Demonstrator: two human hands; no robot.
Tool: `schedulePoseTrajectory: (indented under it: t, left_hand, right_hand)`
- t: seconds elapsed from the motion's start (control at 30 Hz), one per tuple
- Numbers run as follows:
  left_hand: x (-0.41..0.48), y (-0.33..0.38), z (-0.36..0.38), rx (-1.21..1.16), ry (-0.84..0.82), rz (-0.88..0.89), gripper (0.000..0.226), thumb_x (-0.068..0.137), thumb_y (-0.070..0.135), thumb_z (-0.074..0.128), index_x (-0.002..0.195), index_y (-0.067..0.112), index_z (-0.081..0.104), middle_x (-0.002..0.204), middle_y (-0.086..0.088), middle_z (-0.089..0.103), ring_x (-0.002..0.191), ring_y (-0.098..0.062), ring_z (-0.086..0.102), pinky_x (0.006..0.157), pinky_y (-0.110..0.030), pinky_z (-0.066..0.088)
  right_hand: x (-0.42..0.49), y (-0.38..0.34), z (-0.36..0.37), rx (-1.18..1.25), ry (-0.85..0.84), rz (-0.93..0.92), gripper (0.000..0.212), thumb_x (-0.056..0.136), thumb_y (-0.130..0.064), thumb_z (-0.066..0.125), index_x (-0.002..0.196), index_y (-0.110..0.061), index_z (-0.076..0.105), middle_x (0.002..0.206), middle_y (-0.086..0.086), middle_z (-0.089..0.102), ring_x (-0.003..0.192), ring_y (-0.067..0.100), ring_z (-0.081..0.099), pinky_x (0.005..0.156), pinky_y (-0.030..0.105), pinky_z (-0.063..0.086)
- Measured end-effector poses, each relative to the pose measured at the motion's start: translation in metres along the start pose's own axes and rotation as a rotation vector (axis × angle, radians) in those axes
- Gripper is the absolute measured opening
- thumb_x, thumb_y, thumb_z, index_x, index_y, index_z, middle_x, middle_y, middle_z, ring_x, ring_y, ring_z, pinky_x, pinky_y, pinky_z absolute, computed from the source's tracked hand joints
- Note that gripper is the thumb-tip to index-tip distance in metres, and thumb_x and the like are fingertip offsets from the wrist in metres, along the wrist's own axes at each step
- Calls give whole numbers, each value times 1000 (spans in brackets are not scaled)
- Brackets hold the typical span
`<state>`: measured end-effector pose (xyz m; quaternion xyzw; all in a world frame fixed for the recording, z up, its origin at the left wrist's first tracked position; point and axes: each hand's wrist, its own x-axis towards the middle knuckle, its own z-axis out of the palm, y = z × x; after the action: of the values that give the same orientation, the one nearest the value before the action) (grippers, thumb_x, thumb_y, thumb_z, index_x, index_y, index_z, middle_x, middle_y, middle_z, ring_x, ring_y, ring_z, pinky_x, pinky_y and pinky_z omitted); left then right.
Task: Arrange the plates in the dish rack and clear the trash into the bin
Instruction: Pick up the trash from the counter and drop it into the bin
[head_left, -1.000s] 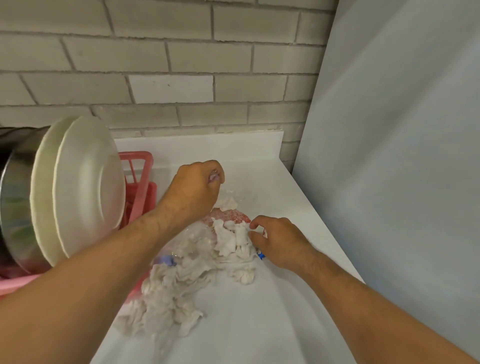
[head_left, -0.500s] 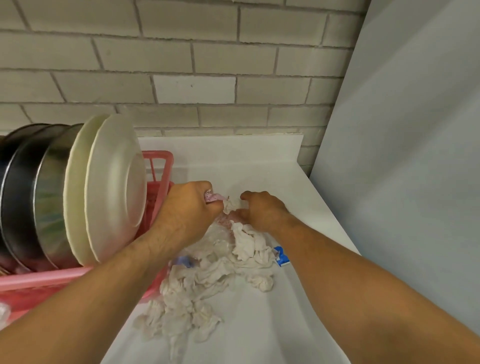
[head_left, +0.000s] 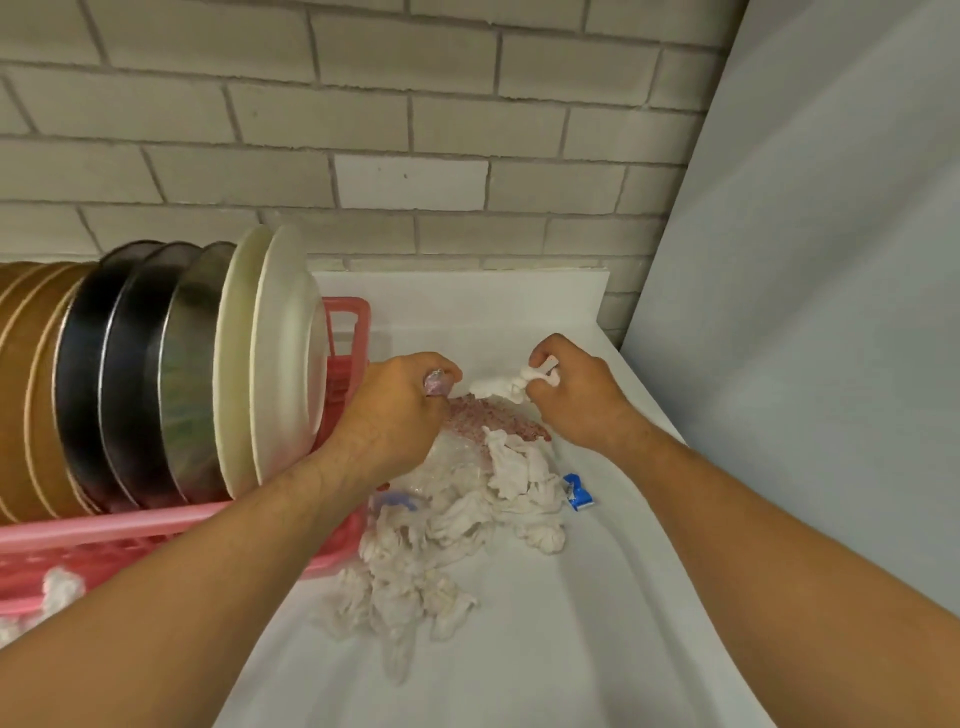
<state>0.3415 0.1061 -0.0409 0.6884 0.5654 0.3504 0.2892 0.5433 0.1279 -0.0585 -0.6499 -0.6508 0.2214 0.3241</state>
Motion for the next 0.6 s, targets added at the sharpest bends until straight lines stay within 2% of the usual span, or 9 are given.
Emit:
schedulePoseTrajectory:
  t: [0.07,0.17,0.23,0.3,0.37,0.4,0.47,0.53,0.6]
  left_hand:
    - [-7,-1,-5,5,-31,28,16,87,17,63,71,17,65,67,6,62,49,-13,49,43,-25,42]
    - [-30,1,-13,1,-108,44,47,66,47,82,53,22,44,51,11,49,46,-9,41,45,-23,37]
    - [-47,4,-20,2,-145,68,55,65,63,74,55,22,39,45,15,42,43,-4,37,45,-19,33]
    - [-64,9,-29,-2,-193,108,62,76,75,51,59,16,41,50,13,45,49,-6,44,54,-23,40]
    - [-79,10,-39,-3,-233,137,65,90,67,34,66,11,55,67,3,62,67,-14,59,71,-32,50]
    - [-86,9,-44,6,-237,155,58,96,57,33,71,13,62,76,0,64,76,-17,61,74,-31,49]
    - [-102,5,-53,23,-245,198,37,101,32,35,89,19,67,91,4,61,87,-16,59,74,-26,43]
    - [-115,-5,-58,-37,-254,212,32,100,16,36,109,20,66,108,-1,58,90,-20,58,77,-27,47]
    - [-128,-15,-63,-174,-242,128,34,99,10,35,110,22,65,104,-7,60,83,-26,62,70,-37,54]
  right_hand:
    - [-20,-10,-3,78,-32,64,30,94,-13,47,116,-30,58,85,-3,56,62,26,65,53,30,57]
    - [-54,-24,1,117,-35,166,28,97,-12,42,103,-24,66,82,-3,61,60,21,65,47,24,54]
    - [-76,-32,7,37,24,190,21,95,-17,45,93,-20,65,80,1,64,63,20,65,55,30,58]
    - [-101,-39,14,-34,89,201,16,91,-31,53,85,-19,63,78,-2,64,69,17,61,57,31,53]
    - [-126,-49,23,-54,143,203,20,87,-42,63,75,-27,57,73,-12,59,66,9,57,53,20,41]
    - [-139,-55,28,-15,159,212,22,85,-42,67,71,-31,54,71,-14,58,64,7,56,51,16,39]
    - [-160,-63,37,106,181,256,24,84,-31,73,69,-30,53,72,-6,61,59,11,61,45,14,43]
    - [-178,-69,45,132,174,323,17,85,-18,70,73,-20,57,77,6,66,56,17,66,46,17,49]
    - [-195,-71,54,105,160,379,8,86,-11,64,81,-13,59,85,11,68,65,22,70,61,29,58]
